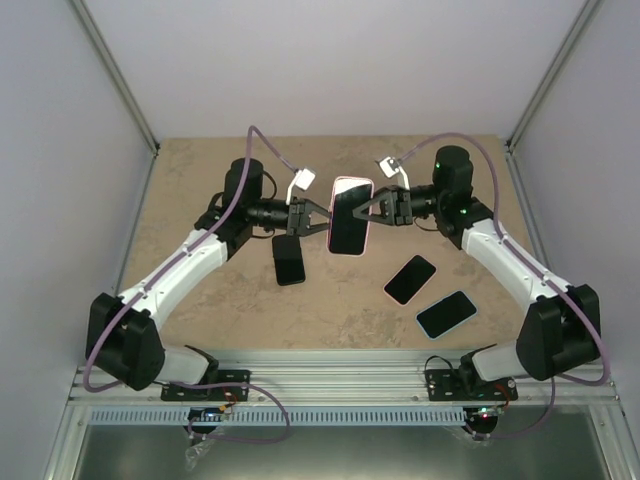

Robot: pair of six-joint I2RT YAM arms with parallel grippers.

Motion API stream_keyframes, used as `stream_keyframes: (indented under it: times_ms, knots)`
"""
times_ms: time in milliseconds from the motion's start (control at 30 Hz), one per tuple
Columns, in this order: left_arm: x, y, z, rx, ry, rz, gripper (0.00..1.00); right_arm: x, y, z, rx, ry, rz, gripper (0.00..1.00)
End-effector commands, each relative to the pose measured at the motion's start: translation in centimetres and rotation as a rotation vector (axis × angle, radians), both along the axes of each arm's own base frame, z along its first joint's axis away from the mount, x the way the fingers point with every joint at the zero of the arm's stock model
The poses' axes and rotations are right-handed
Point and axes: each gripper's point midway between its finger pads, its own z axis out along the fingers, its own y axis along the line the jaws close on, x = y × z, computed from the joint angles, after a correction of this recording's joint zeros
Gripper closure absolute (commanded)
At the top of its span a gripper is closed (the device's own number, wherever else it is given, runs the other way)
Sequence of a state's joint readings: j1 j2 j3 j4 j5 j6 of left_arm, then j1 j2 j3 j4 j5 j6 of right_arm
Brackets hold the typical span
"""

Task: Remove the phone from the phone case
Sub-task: Remove the phone case from the phone.

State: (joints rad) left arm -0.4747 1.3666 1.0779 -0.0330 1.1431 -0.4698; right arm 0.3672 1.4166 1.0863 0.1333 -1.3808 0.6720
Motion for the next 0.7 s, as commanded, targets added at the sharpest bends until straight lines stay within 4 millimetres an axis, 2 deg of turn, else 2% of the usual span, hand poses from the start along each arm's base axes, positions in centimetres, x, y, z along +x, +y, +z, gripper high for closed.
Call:
stream_keyframes:
  times_ms: [0, 67, 133, 267, 433, 567, 667]
  knots:
    - [-0.1, -0.4, 4.9, -0.151, -0.102, -0.005, 1.00, 0.2, 1.3, -0.4, -0.016, 0.001, 0.012, 0.82]
    - [0.6, 0.2, 5.1, -0.174, -0.072, 0.017, 1.00, 1.2, 1.2, -0.4, -0.026, 0.003, -0.029, 0.70]
    - [1.1, 0.5, 5.2, -0.190, -0.049, 0.035, 1.00, 2.5, 1.0, -0.8, -0.046, -0.004, -0.081, 0.51]
    - [2.0, 0.9, 5.1, -0.213, -0.010, 0.065, 1.00, 5.7, 0.3, -2.1, -0.114, 0.009, -0.198, 0.30]
    - [3.1, 1.3, 4.1, -0.202, 0.034, 0.114, 1.00, 8.6, -1.6, -1.0, -0.128, -0.042, -0.307, 0.14]
    - [4.5, 1.5, 2.8, -0.177, 0.079, 0.175, 1.00, 9.6, -2.8, 0.6, -0.158, -0.154, -0.400, 0.06]
    - [6.0, 1.6, 1.5, -0.143, 0.141, 0.235, 1.00, 10.4, -3.5, 1.7, -0.204, -0.252, -0.473, 0.04]
